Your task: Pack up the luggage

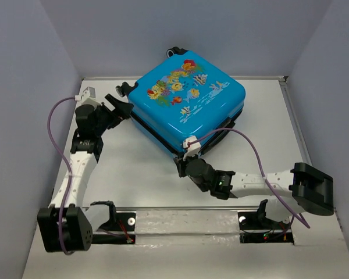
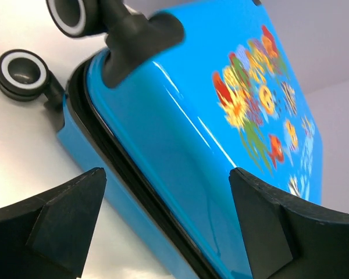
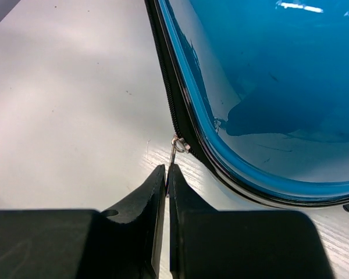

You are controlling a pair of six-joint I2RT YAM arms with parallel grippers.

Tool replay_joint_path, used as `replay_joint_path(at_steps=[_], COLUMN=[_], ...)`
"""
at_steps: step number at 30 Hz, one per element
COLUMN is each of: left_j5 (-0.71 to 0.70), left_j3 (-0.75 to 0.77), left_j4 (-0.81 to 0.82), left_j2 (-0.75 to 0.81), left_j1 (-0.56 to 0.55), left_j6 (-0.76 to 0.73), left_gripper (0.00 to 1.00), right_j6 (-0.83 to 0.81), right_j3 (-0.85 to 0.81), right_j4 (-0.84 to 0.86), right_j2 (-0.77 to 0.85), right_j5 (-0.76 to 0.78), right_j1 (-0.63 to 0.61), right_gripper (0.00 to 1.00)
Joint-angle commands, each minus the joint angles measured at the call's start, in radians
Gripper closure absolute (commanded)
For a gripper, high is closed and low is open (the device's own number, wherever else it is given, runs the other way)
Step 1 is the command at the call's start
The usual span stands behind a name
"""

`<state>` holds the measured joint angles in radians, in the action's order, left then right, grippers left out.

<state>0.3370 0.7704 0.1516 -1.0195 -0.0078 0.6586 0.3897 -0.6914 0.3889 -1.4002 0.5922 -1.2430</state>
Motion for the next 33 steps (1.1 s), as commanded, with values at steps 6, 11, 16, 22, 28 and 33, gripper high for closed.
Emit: replay_joint_path(at_steps=[6,11,16,22,28,33], left_j5=[0.08,0.072,0.089,0.08,0.054,0.017], left_j3=[0.306,0.418,0.498,0.54,0.572,0.564], left_j4=[0.059,0.097,0.12,0.169,0.233,0.311], left_j2=[-0.368,-0.523,-0.639,-0.737,-0.795,-0.84], left_j1=[0.063,0.062,0.061,0.043,0.017,-0.026], left_j6=[0.084,0.116,0.167,0.234,0.295,0.351], left_gripper=[0.01,0.01,0.01,0.04,0.15,0.67], right_j6=[0.034,0.031,0.047,0.07,0.109,0.146], right_j3=[0.007,0.016,0.036,0.053,0.072,0.046], right_j4=[0.084,0.082,0.077,0.047,-0.036,-0.258], right_j2=[0.032,0.035,0.043,0.066,0.101,0.191], right_j5=[-0.081,-0.106,-0.12,-0.144,-0.152,-0.152], right_j1=[-0.022,-0.022,-0.022,-0.022,-0.022,-0.022], right_gripper=[0.93,0.93,0.93,0.93,0.8,0.2])
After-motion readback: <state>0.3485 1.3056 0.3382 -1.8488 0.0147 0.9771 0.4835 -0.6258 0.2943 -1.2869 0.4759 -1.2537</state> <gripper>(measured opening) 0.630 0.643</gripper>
